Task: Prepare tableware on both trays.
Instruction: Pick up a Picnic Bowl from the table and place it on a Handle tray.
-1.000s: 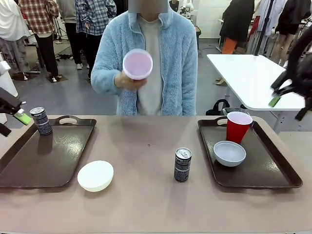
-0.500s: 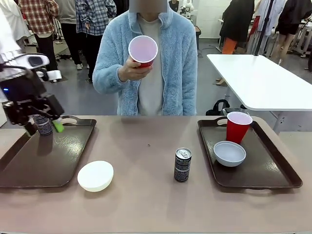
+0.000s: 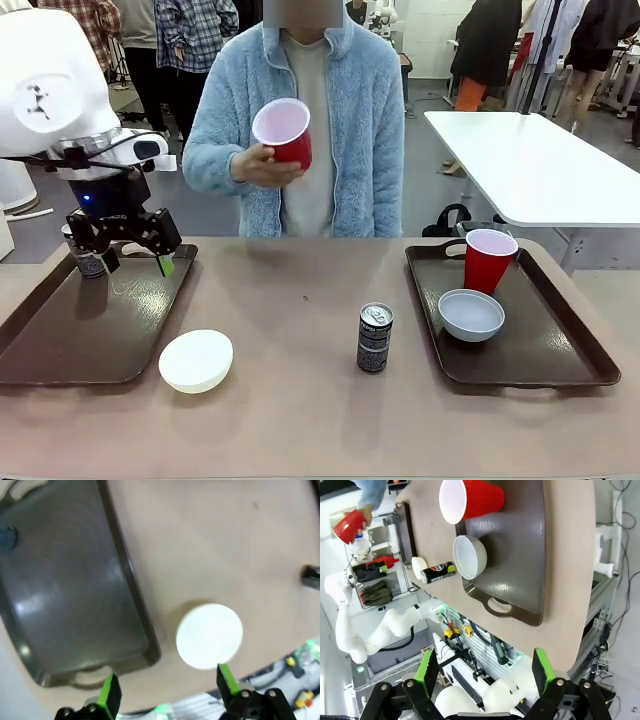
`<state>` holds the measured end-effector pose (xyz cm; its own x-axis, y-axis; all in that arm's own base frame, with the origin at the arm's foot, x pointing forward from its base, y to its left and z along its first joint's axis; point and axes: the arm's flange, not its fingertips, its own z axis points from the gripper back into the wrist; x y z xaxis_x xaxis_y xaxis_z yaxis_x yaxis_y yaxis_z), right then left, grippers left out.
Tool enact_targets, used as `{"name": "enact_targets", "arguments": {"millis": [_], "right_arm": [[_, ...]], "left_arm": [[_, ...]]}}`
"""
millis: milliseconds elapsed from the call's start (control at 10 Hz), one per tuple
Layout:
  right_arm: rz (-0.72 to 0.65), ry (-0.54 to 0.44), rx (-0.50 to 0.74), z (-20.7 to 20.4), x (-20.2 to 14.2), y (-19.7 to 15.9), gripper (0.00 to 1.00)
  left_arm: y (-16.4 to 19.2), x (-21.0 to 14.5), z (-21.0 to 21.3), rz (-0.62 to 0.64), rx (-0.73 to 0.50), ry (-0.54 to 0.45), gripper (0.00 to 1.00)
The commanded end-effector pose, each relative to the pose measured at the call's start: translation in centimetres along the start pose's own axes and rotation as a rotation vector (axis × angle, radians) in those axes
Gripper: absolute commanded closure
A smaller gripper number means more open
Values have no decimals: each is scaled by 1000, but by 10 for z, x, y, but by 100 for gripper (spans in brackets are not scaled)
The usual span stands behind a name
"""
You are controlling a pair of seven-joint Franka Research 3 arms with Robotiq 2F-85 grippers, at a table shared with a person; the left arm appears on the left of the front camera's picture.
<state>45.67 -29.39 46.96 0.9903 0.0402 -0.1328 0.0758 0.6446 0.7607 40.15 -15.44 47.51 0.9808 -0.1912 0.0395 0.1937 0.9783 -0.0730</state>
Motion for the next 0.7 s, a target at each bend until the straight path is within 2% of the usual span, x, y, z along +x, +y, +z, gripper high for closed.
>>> {"name": "enact_targets", "arguments": {"millis": [0, 100, 400, 600], "right_arm": [[-24, 14, -15, 1, -4, 16, 2], [-24, 14, -15, 1, -4, 16, 2], [-24, 14, -15, 1, -4, 16, 2], [-24, 14, -15, 1, -4, 16, 2]], "left_arm": [[-3, -2, -18, -8, 91, -85, 0], [-3, -11, -20, -39, 93, -92, 0], [-3, -122, 11, -257, 105, -37, 0], [3, -132, 12, -273, 87, -28, 0]]}}
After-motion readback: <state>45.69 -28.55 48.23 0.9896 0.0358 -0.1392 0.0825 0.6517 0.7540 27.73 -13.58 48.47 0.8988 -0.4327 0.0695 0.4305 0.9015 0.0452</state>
